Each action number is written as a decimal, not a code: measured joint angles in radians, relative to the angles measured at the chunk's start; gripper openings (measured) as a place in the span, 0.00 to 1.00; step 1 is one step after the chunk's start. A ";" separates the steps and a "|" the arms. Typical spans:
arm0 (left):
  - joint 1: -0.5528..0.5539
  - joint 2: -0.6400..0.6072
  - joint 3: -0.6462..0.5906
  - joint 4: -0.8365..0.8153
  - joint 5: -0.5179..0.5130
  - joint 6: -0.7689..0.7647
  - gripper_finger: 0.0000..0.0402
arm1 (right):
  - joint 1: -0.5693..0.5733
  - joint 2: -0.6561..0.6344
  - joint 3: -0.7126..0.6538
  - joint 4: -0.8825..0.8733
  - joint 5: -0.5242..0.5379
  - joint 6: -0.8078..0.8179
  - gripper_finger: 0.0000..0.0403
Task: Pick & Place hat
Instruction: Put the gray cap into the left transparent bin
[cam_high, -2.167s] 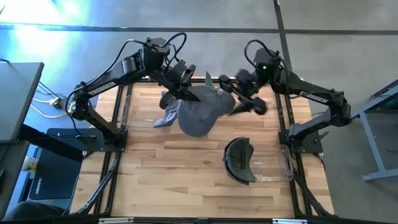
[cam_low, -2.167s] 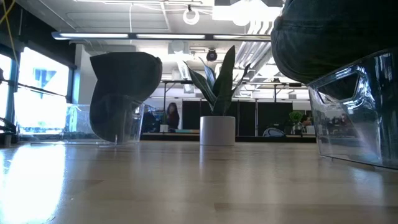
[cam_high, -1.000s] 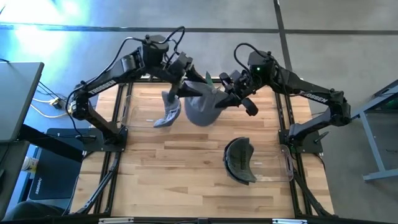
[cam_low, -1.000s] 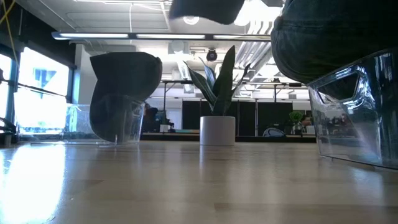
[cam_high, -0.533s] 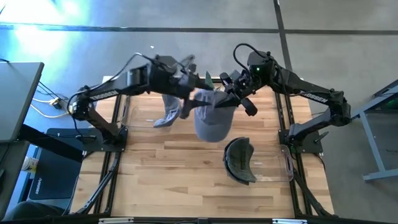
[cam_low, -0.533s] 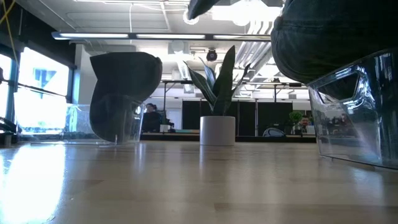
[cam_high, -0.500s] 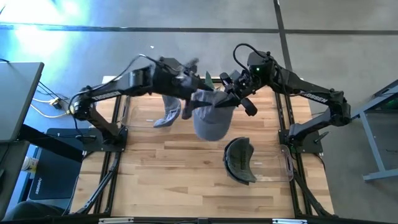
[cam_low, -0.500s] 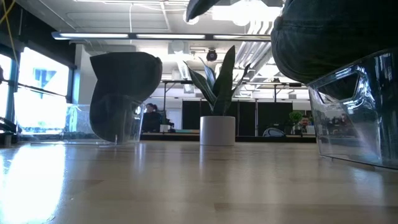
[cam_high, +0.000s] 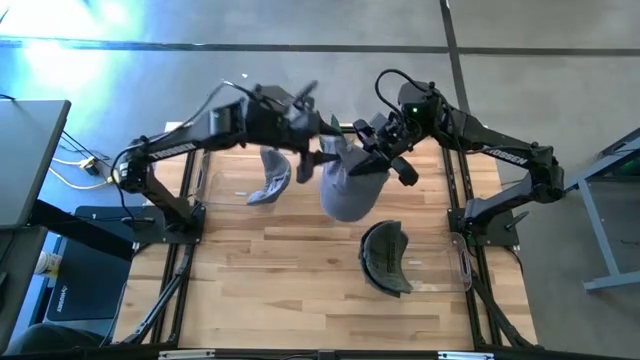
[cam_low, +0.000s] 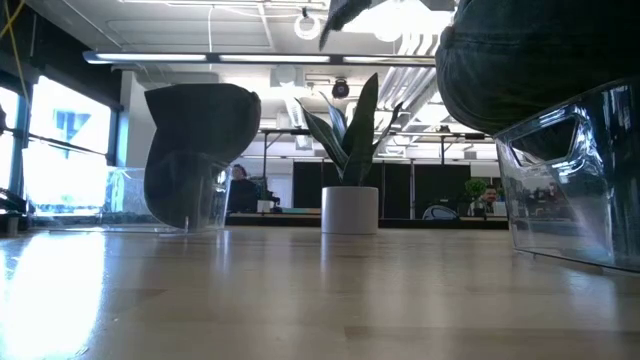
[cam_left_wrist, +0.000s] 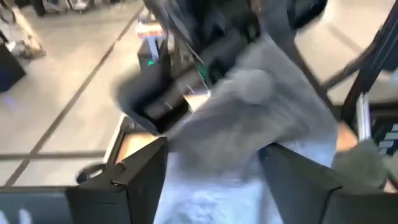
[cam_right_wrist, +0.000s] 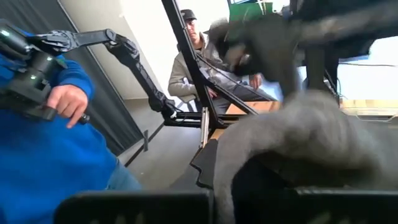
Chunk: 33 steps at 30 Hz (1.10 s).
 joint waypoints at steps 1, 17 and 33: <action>0.012 -0.003 0.002 0.008 0.022 -0.011 0.64 | 0.000 0.000 0.000 0.000 -0.007 0.002 0.01; 0.076 0.087 0.002 0.104 0.309 -0.075 0.85 | 0.001 -0.002 -0.001 -0.045 -0.092 0.060 0.00; 0.075 0.065 0.001 0.114 0.931 -0.245 0.60 | -0.008 -0.044 0.000 -0.134 -0.117 0.077 0.00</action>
